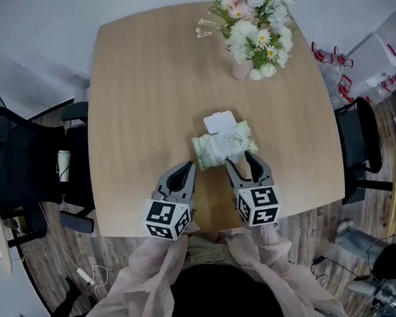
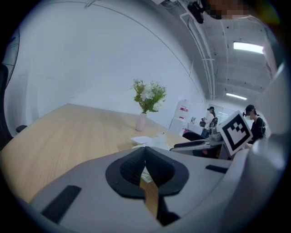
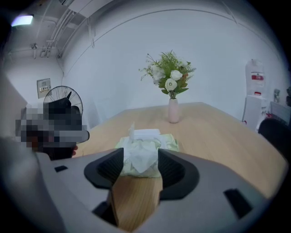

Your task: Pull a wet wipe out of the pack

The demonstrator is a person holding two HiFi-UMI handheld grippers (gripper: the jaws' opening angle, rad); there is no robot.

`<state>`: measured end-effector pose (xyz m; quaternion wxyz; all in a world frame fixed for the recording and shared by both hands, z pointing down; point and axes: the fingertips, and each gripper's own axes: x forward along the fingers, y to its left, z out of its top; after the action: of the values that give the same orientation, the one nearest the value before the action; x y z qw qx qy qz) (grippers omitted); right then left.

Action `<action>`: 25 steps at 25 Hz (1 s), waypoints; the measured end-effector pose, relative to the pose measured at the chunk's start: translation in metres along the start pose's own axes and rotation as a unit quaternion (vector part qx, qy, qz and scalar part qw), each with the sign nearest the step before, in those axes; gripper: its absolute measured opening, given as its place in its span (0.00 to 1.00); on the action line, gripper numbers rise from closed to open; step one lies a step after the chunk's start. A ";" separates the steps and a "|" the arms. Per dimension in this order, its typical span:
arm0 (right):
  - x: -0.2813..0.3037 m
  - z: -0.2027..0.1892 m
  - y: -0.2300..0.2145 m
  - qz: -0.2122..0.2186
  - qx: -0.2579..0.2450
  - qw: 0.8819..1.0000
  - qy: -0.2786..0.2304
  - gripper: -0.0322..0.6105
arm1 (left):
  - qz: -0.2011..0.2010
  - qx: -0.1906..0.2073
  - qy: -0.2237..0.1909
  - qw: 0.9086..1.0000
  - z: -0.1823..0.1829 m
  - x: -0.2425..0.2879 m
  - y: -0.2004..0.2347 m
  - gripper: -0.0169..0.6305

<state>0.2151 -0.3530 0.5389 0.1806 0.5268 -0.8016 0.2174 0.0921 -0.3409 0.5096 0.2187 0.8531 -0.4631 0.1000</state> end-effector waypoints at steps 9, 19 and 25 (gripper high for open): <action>0.017 0.002 -0.002 0.003 -0.017 1.000 0.012 0.42 | 0.015 -0.014 -0.002 1.000 -0.002 0.005 0.014 0.04; 0.019 -0.002 0.001 -0.019 -0.066 0.997 0.028 0.32 | 0.019 -0.014 0.003 1.000 -0.005 0.006 0.016 0.04; 0.019 -0.002 0.002 -0.018 -0.055 0.998 0.026 0.27 | 0.020 -0.013 0.003 1.000 -0.005 0.005 0.017 0.04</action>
<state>0.2058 -0.3656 0.5498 0.2346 0.5245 -0.7977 0.1831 0.0809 -0.3506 0.5210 0.2290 0.8405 -0.4807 0.1004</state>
